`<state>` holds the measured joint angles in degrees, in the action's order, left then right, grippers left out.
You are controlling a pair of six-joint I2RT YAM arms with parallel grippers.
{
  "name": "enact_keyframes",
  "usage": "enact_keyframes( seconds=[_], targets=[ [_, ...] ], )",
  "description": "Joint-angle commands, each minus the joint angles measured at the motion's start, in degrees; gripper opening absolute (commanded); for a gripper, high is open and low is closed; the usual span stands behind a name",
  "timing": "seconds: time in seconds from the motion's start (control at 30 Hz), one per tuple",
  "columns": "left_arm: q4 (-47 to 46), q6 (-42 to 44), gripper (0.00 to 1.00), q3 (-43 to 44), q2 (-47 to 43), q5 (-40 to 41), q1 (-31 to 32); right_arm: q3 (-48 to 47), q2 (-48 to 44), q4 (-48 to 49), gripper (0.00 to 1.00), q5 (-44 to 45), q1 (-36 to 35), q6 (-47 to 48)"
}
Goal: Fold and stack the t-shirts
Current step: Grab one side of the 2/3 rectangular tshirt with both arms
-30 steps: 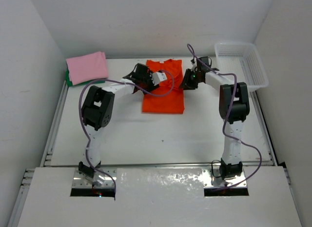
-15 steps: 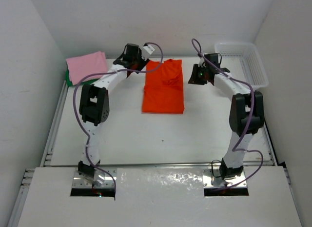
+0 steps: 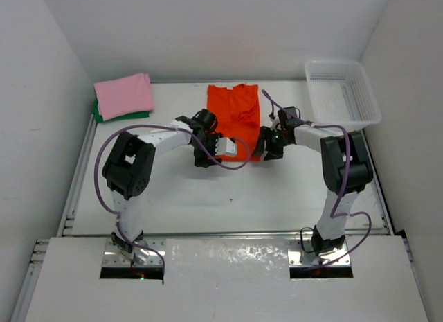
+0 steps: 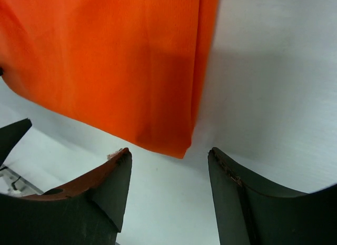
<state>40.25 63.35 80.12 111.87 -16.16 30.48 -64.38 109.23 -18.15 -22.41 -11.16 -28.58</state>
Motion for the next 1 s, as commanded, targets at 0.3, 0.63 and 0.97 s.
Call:
enact_keyframes(
  seconds=[0.3, 0.63, 0.97],
  targets=[
    [-16.51, -0.94, 0.54, -8.22, 1.5, 6.93, 0.02, 2.33, 4.5, 4.78, 0.56, -2.02, -0.44, -7.45],
    [-18.45, -4.11, 0.07, -7.7, 2.03, 6.76, 0.02, 2.86, 6.52, 7.78, 0.07, -4.13, -0.62, -11.41],
    [-9.16, -8.67, 0.0, -10.15, -2.97, 6.58, 0.63, 6.71, -0.85, -1.0, 0.0, -4.92, -0.88, -1.58]
  ],
)
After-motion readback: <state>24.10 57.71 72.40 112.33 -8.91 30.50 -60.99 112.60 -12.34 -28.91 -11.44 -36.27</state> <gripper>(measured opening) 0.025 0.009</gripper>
